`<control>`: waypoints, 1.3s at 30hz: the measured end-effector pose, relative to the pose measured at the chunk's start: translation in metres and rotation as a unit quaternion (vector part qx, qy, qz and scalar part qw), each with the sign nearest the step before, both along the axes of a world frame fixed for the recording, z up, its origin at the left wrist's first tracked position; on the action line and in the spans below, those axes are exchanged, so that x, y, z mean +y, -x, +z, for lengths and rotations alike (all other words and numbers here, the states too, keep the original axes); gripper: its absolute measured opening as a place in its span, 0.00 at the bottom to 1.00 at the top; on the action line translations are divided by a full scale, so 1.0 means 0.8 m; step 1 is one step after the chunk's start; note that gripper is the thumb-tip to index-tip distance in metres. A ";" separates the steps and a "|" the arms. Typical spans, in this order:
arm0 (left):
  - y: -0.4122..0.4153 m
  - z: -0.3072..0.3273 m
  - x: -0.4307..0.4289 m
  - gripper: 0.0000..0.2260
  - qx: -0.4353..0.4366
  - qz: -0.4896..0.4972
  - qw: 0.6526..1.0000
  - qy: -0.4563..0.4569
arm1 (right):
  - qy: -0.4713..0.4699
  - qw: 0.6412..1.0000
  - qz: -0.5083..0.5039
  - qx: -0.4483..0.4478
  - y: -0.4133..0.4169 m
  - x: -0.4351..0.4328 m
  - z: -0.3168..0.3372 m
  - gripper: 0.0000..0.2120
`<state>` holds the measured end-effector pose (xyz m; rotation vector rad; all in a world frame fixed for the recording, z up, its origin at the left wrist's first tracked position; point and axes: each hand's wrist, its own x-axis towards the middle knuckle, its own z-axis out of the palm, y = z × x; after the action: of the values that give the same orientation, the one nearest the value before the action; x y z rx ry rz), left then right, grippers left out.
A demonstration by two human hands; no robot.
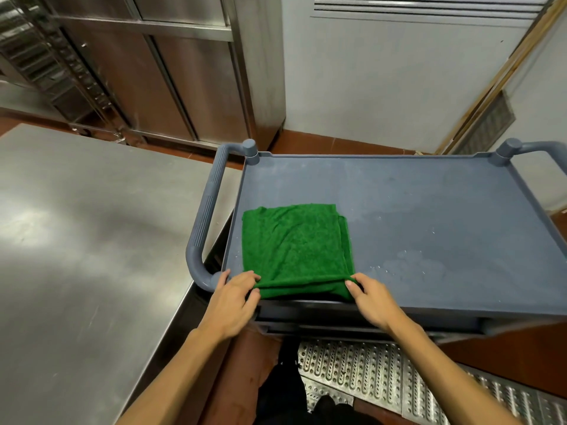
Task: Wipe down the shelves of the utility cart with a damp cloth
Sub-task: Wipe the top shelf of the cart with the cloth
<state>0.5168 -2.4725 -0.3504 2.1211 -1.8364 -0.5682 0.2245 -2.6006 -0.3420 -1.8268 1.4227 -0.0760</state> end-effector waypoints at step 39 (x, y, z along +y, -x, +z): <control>0.059 0.142 0.016 0.08 0.177 -0.032 0.982 0.055 | 0.124 0.990 -0.044 -0.045 0.074 0.057 0.135 0.15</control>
<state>0.4697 -2.4594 -0.2372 1.7626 -1.6963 -0.7832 0.1653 -2.5551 -0.2339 -1.9311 1.4819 -0.3903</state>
